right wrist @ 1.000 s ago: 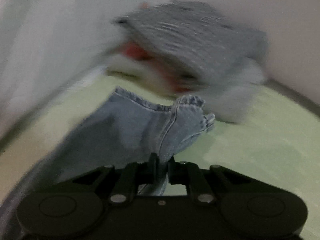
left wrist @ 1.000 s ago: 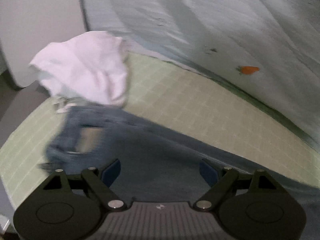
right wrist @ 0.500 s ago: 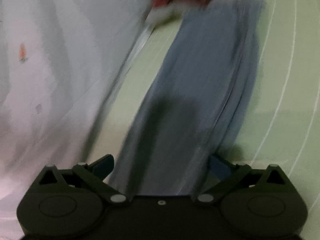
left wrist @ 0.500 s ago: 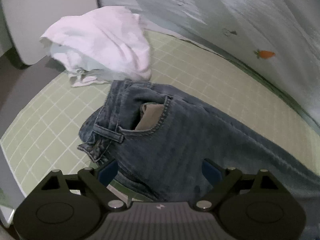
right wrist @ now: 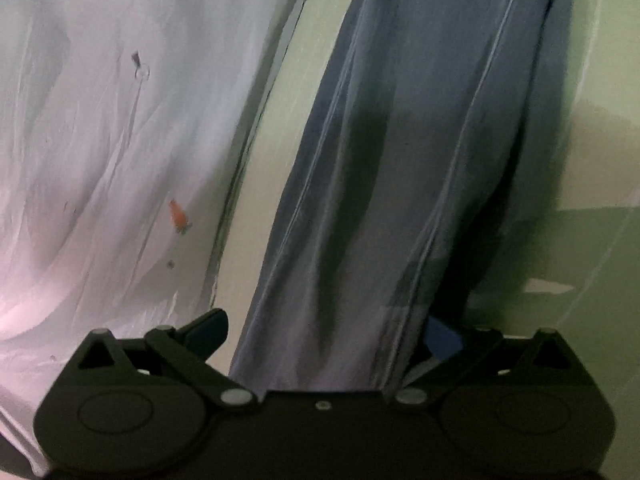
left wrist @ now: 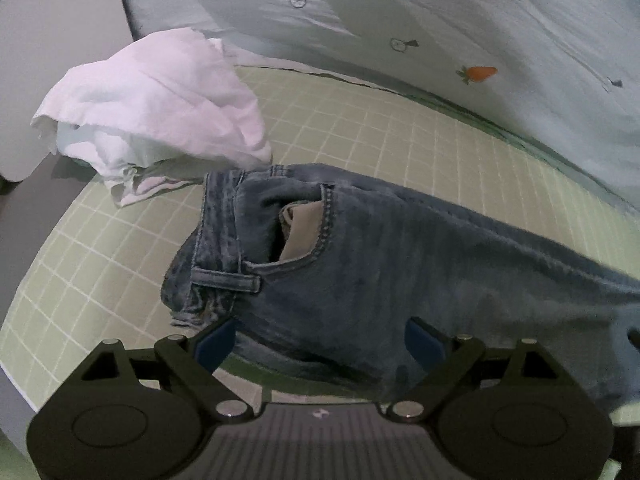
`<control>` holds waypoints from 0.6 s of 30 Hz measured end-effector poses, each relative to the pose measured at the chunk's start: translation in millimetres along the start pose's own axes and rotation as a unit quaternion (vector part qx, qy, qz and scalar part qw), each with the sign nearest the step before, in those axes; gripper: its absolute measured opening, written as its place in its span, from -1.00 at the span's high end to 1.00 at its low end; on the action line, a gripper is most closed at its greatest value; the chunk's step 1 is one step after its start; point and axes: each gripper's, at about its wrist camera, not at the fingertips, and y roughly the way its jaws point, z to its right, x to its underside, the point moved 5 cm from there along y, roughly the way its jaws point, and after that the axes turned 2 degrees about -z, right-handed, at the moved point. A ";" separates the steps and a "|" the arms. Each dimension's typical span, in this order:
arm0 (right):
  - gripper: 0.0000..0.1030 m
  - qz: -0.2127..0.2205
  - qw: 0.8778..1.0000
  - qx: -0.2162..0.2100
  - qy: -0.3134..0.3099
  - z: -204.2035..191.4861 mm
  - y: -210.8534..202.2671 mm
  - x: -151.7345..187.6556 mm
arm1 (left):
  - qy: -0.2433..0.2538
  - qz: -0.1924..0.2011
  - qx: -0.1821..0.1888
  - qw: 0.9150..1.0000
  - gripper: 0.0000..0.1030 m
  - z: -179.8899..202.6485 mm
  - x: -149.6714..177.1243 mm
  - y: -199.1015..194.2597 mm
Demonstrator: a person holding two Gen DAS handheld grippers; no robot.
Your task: Fold clothes
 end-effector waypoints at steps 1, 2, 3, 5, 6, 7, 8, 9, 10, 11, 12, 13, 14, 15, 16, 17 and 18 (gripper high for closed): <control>-1.00 -0.006 1.000 -0.006 0.002 -1.5 5.8 5.6 | 0.003 0.000 0.001 1.000 -0.78 -4.1 1.8 -1.0; -1.00 -0.013 1.000 -0.012 0.004 -3.0 11.6 11.3 | 0.006 0.002 0.001 1.000 -0.78 -8.8 3.3 -2.7; -1.00 -0.019 1.000 -0.018 0.005 -4.5 17.4 16.9 | 0.008 0.003 0.001 1.000 -0.78 -13.5 4.7 -4.5; -1.00 -0.032 0.999 -0.030 0.009 -7.5 29.0 28.2 | 0.013 0.009 -0.003 1.000 -0.78 -23.2 8.1 -9.0; -1.00 -0.039 0.999 -0.036 0.011 -9.1 34.7 33.8 | 0.016 0.013 -0.007 1.000 -0.78 -29.7 10.6 -12.0; -1.00 -0.045 0.998 -0.042 0.012 -10.6 40.5 39.4 | 0.019 0.017 -0.012 1.000 -0.78 -36.3 13.3 -15.0; -1.00 -0.051 0.997 -0.048 0.014 -12.1 46.2 45.0 | 0.020 0.019 -0.018 0.999 -0.78 -44.1 16.6 -17.5; -1.00 -0.061 0.997 -0.049 0.011 -15.0 51.7 51.8 | 0.020 0.020 -0.024 0.999 -0.79 -52.1 20.1 -19.9; -1.00 -0.073 0.996 -0.046 0.001 -19.0 57.1 60.0 | 0.018 0.020 -0.029 0.999 -0.79 -59.8 23.5 -21.8; -1.00 -0.085 0.995 -0.047 -0.002 -20.7 60.2 68.6 | 0.013 0.018 -0.034 0.999 -0.79 -68.7 26.9 -23.5; -1.00 -0.098 0.994 -0.050 0.001 -20.5 61.4 77.0 | 0.008 0.016 -0.038 0.999 -0.79 -77.8 30.2 -25.1; -1.00 -0.111 0.992 -0.054 0.003 -20.3 62.5 85.4 | 0.002 0.015 -0.041 0.999 -0.79 -85.2 33.8 -26.7; -1.00 -0.123 0.991 -0.057 0.005 -20.1 63.6 93.8 | -0.005 0.013 -0.044 0.999 -0.79 -92.4 37.1 -28.1; -1.00 -0.136 0.989 -0.060 0.007 -19.9 64.7 102.2 | -0.014 0.010 -0.047 0.999 -0.79 -100.2 41.2 -28.8; -1.00 -0.136 0.989 -0.064 -0.002 -20.1 62.5 109.4 | -0.022 0.006 -0.049 0.999 -0.79 -107.0 44.4 -28.8; -1.00 -0.132 0.989 -0.066 -0.006 -20.1 59.2 112.7 | -0.032 0.002 -0.049 0.998 -0.79 -112.9 47.5 -28.2; -1.00 -0.130 0.989 -0.066 -0.001 -19.6 57.0 113.7 | -0.042 -0.002 -0.049 0.998 -0.79 -118.6 50.5 -27.4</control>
